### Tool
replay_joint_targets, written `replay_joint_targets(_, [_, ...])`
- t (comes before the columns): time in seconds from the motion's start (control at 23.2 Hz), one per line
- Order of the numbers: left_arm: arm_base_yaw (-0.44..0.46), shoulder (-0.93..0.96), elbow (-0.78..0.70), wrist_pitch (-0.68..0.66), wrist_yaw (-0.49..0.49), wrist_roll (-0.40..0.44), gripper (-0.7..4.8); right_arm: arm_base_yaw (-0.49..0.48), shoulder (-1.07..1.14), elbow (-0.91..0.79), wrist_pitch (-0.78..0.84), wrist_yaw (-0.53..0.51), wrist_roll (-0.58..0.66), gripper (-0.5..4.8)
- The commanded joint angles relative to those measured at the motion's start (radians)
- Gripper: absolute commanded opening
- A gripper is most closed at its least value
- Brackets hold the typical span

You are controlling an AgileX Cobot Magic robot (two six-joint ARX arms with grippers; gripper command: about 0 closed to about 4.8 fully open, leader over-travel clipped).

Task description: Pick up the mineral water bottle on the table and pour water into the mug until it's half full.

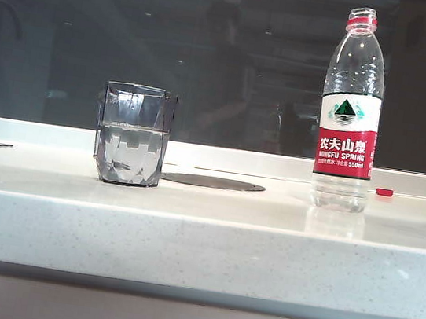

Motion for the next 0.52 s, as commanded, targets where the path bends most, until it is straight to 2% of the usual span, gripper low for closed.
replay_joint_targets(0.04, [0.074, 0.000, 0.003, 0.027, -0.055, 0.067, -0.04, 0.000, -0.002, -0.003, 0.018, 0.001, 0.003, 0.00])
replay_joint_targets(0.17, [0.142, 0.000, 0.003, 0.054, -0.098, 0.056, -0.04, 0.000, -0.002, -0.003, 0.018, 0.001, 0.003, 0.00])
replay_joint_targets(0.52, [0.272, 0.000, 0.003, 0.145, -0.101, 0.059, -0.04, 0.000, -0.002, -0.003, 0.018, 0.001, 0.003, 0.00])
